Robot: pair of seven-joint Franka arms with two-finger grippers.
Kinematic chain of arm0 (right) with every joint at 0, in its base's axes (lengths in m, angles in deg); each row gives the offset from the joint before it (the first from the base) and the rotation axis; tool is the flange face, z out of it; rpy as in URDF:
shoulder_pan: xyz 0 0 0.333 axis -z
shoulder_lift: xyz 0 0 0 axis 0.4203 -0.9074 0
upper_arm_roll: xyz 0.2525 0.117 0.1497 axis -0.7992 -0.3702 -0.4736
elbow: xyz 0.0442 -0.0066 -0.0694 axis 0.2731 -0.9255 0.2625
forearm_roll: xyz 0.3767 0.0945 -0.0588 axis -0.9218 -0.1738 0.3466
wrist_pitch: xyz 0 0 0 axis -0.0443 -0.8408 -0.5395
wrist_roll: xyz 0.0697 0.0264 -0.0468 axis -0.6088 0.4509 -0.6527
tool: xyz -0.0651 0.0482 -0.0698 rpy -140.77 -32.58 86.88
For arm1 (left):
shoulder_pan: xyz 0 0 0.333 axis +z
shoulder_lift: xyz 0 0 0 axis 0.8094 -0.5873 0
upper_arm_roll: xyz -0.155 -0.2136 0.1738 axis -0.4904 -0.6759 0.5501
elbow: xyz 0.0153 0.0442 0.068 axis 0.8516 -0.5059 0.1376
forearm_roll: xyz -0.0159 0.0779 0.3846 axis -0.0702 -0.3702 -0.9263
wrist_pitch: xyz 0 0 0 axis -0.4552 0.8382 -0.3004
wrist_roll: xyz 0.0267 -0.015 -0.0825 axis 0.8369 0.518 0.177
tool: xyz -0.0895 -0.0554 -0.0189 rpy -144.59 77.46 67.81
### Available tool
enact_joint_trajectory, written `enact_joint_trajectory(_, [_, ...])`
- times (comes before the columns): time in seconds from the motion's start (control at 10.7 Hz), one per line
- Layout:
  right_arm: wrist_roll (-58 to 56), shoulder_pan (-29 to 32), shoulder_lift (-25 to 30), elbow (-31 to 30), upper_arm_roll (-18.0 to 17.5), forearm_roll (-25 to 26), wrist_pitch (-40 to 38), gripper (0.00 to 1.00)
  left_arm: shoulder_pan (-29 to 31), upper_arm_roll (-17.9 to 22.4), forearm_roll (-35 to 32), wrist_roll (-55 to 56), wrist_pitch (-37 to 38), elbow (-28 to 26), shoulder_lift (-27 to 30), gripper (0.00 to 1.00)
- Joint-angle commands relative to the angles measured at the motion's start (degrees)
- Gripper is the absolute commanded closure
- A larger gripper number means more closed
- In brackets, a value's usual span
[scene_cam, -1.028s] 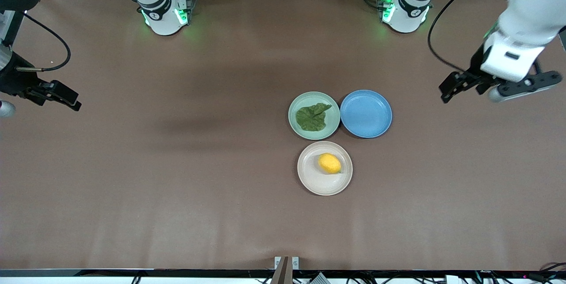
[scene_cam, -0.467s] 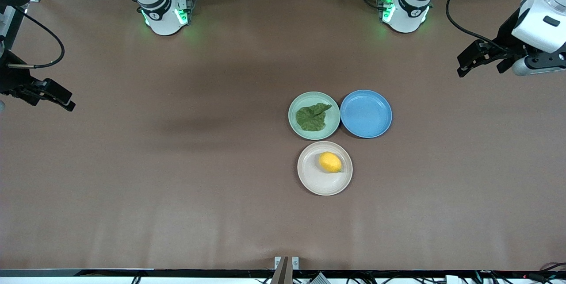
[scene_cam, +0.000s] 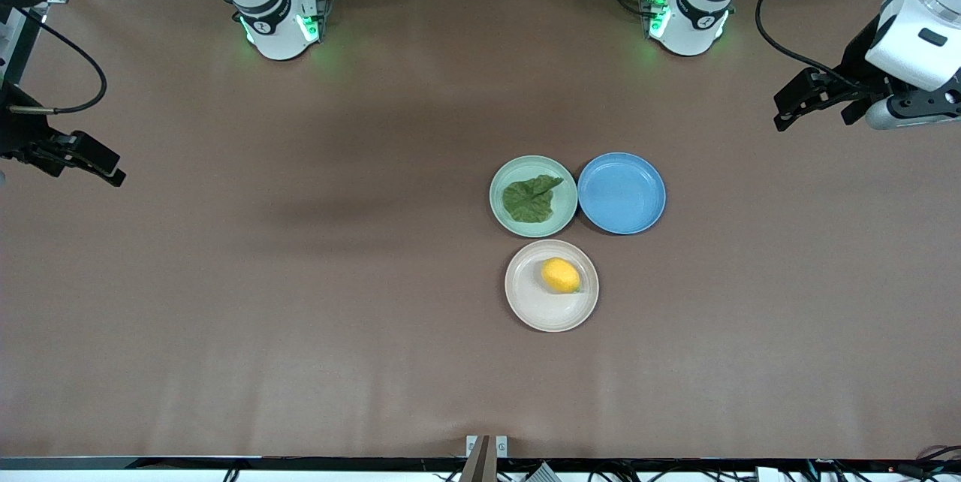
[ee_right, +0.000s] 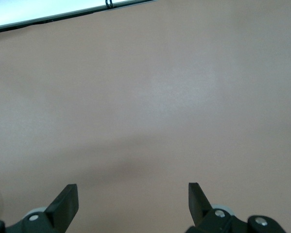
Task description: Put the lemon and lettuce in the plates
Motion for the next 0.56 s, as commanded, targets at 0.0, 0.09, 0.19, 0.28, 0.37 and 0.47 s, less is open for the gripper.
enact_joint_trajectory(0.0, [-0.67, -0.63, 0.72, 2.12, -0.08, -0.84, -7.99, 0.0, 0.39, -0.15, 0.35, -1.29, 1.57, 2.17, -0.69, 0.0])
enact_joint_trajectory(0.09, [-0.67, -0.63, 0.72, 2.57, -0.08, -0.84, -10.57, 0.0, 0.39, -0.15, 0.35, -1.37, 1.57, 2.17, -0.69, 0.0])
enact_joint_trajectory(0.19, [-0.75, -0.63, 0.72, 2.75, -0.08, -0.84, -10.59, 0.0, 0.39, -0.15, 0.35, -1.29, 1.57, 2.25, -0.69, 0.0])
enact_joint_trajectory(0.28, [-0.75, -0.63, 0.55, 3.1, -0.08, -0.92, -10.59, 0.0, 0.39, -0.06, 0.35, -1.29, 1.57, 2.25, -0.69, 0.0])
enact_joint_trajectory(0.37, [-0.75, -0.63, 0.46, 3.45, 0.01, -0.92, -10.59, 0.0, 0.39, 0.03, 0.35, -1.29, 1.57, 2.25, -0.69, 0.0])
enact_joint_trajectory(0.47, [-1.01, -0.19, 0.46, 3.54, 0.1, -0.92, -10.59, 0.0, 0.39, 0.03, 0.35, -1.2, 1.57, 2.25, -0.69, 0.0])
